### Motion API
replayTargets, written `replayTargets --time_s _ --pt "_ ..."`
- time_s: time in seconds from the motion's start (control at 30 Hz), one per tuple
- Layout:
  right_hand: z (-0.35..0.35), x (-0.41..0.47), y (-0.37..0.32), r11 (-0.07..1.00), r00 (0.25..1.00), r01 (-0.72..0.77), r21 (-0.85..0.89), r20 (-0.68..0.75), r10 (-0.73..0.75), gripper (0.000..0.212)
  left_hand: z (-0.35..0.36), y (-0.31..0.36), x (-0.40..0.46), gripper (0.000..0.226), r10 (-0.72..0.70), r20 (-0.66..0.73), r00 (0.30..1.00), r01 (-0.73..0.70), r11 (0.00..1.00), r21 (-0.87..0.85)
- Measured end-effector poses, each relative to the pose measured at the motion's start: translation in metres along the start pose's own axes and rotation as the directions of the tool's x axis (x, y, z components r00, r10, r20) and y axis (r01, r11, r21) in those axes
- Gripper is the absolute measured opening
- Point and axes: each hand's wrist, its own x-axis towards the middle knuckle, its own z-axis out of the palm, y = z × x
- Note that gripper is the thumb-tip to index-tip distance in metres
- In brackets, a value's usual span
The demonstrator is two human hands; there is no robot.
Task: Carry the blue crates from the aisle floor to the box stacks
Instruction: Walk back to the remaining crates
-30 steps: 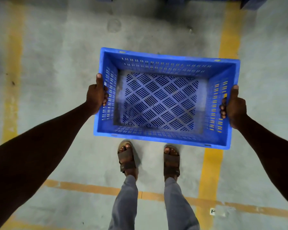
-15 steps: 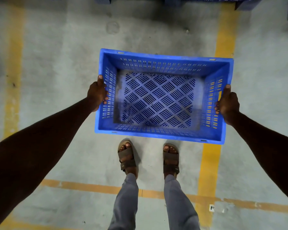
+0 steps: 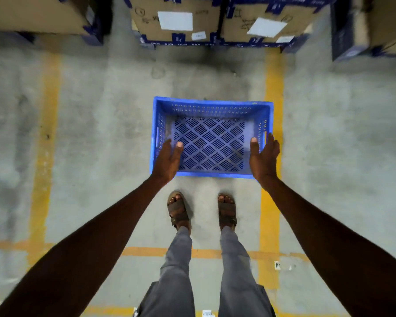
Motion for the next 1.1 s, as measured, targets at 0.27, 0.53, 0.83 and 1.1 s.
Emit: replayTargets --time_s 0.27,0.53,0.83,1.1 --pt "-0.138 -0.170 -0.038 0.901 0.987 -0.009 0.433 -0.139 0.077 0.097 0.005 0.130 -0.154 0.044 0.142 0.102 0.985 -0.130 0.985 -0.112" --pt "-0.277 -0.240 0.043 0.760 0.953 0.003 0.650 -0.233 0.195 0.107 0.120 0.207 -0.258 0.078 0.229 0.345 0.910 -0.190 0.971 -0.142" --pt "-0.413 -0.258 0.154 0.643 0.835 0.025 0.765 -0.370 0.408 0.084 0.304 0.291 -0.349 0.025 0.286 0.611 0.738 -0.271 0.955 -0.121" --pt "-0.531 -0.238 0.246 0.507 0.653 0.124 0.853 -0.455 0.605 0.069 0.461 0.358 -0.410 0.038 0.232 0.815 0.531 -0.339 0.940 -0.047"
